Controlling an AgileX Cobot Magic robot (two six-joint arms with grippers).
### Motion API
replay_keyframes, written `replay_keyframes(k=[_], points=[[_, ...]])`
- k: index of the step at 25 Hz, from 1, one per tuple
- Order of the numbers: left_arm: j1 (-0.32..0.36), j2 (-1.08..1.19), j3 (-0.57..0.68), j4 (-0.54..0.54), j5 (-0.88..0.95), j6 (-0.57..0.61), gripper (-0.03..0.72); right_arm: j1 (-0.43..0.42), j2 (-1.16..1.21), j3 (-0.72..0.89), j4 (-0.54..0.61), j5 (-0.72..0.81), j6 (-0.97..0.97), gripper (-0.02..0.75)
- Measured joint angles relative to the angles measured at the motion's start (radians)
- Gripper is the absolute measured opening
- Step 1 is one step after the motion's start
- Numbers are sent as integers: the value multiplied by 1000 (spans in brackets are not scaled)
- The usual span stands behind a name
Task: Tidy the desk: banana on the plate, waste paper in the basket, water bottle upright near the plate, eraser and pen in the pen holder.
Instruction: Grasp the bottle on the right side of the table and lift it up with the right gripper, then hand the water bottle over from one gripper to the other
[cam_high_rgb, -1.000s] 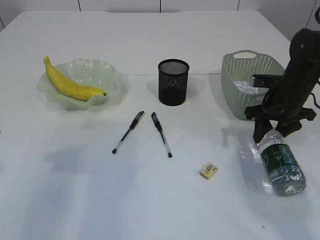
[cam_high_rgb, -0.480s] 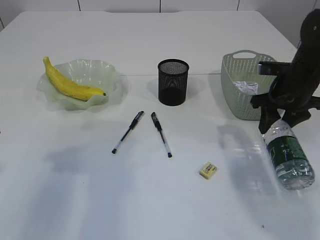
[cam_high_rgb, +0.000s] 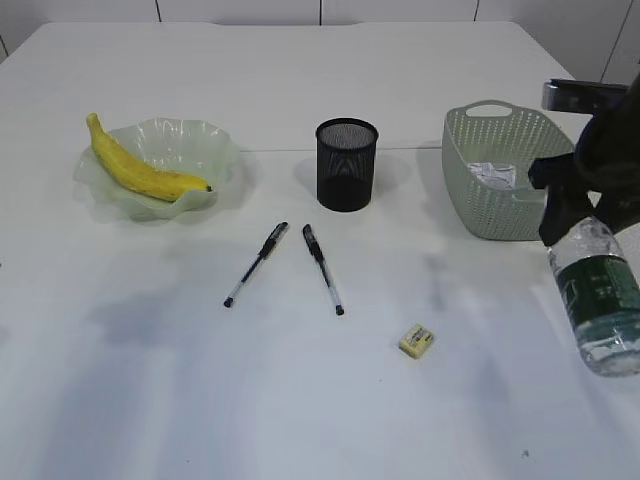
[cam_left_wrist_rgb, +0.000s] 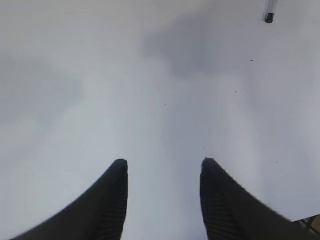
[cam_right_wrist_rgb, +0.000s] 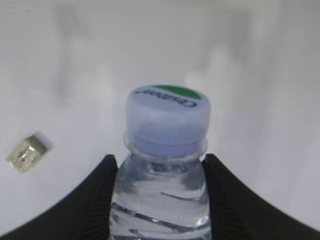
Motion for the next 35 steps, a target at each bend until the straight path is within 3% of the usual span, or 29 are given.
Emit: replay_keyframes(k=[11, 23, 27, 35], points=[[0, 0, 0, 0, 0, 4, 326, 0, -410, 415, 54, -178, -98, 368], [0, 0, 0, 0, -4, 12, 326, 0, -499, 459, 128, -227, -236, 368], [0, 0, 0, 0, -7, 12, 326, 0, -499, 459, 279, -286, -411, 368], [0, 0, 0, 0, -16, 14, 326, 0, -473, 463, 800, -330, -938, 368]])
